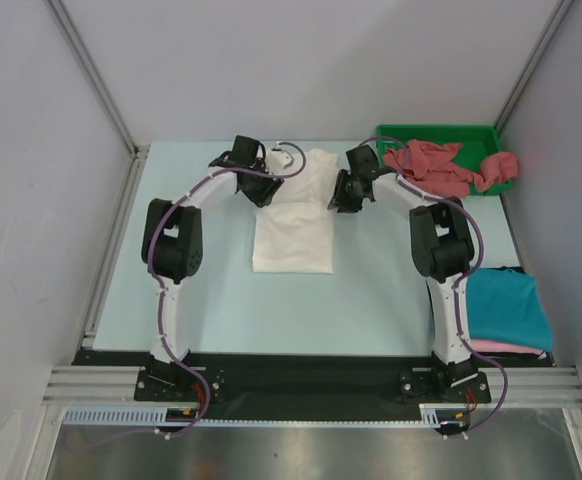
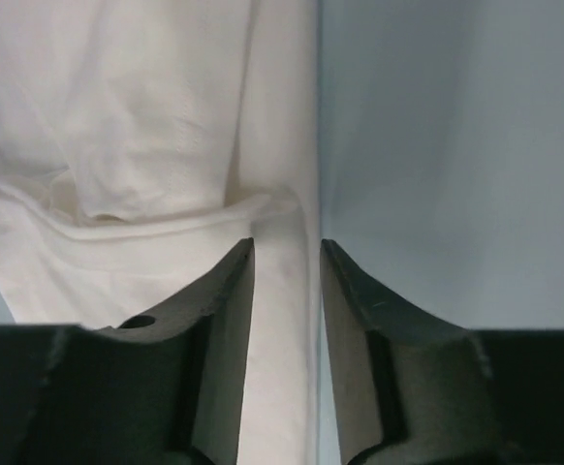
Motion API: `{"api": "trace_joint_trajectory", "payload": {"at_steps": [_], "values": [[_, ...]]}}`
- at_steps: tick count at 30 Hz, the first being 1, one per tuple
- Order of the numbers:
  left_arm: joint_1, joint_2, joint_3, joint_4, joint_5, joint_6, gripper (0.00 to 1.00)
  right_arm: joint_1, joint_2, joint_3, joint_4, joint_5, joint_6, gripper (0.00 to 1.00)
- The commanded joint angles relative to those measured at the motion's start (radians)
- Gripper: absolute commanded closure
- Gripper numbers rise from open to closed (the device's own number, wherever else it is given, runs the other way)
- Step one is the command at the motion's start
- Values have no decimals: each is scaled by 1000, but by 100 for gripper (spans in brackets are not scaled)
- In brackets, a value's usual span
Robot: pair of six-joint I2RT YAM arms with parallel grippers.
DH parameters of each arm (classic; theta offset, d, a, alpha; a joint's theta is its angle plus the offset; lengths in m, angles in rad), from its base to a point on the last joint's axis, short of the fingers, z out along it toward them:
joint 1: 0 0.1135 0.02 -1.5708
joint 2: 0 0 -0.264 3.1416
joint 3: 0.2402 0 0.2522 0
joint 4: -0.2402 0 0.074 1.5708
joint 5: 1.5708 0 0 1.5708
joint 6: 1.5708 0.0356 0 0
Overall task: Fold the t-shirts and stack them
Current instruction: Fold the tshirt
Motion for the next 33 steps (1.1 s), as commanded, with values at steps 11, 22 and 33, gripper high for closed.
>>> {"api": "trace_joint_trajectory", "payload": {"at_steps": [11,22,33], "values": [[-100,-467,-498,-161,161,431,42,160,-433,-490,-15,76,56,40],[-172,-526,-763,-73,54,558,36,224,-433,-625,50,71,144,41],[-197,-512,-795,53,36,434,85,224,-455,-731,108,2,199,96]]}}
